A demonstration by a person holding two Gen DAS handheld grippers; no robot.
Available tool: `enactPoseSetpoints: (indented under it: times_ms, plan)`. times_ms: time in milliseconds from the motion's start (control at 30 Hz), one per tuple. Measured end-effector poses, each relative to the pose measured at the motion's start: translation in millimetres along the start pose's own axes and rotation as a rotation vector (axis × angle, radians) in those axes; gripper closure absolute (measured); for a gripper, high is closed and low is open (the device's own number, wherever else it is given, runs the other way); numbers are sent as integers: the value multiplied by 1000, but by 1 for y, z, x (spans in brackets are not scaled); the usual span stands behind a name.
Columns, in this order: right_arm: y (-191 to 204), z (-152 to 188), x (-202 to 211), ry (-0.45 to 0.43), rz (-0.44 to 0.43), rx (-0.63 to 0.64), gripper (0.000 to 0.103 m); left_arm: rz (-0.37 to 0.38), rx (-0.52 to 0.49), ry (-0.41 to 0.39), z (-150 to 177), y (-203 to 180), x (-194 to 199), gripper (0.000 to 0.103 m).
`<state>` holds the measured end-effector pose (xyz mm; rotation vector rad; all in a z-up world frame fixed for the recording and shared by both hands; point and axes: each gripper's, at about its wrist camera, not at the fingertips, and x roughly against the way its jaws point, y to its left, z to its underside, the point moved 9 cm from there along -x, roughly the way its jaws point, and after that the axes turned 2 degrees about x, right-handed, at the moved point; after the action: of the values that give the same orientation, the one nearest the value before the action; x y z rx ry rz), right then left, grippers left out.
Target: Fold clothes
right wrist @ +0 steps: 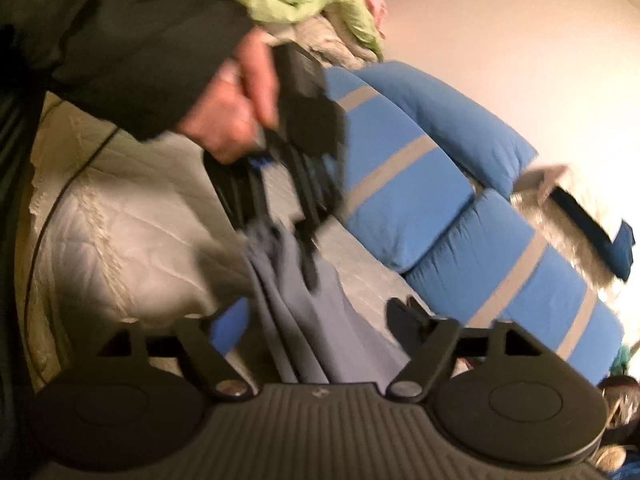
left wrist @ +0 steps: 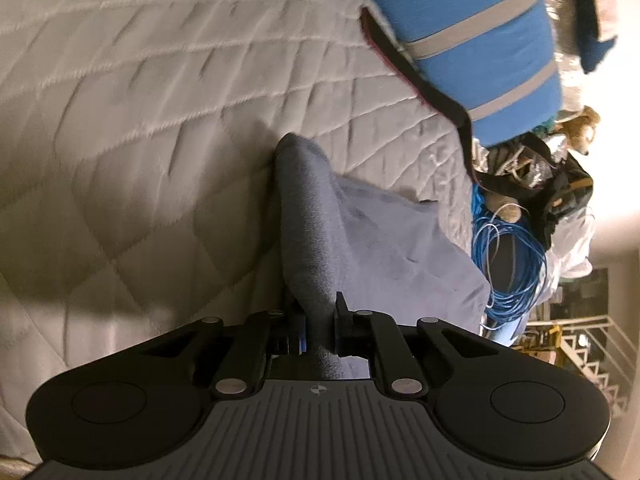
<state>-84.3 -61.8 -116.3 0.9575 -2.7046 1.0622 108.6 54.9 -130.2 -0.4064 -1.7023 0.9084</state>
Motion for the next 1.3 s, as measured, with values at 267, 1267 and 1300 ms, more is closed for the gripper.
enactPoseSetpoints:
  times_ms: [267, 1267, 1300]
  plan:
    - [-56, 44, 8, 97, -41, -217, 0, -71, -156, -60, -15, -1, 32, 93]
    - [-128, 107, -14, 192, -29, -613, 0, -677, -242, -306, -38, 10, 264, 93]
    - [-128, 109, -12, 186, -36, -622, 0, -665, -249, -306, -35, 1, 264, 93]
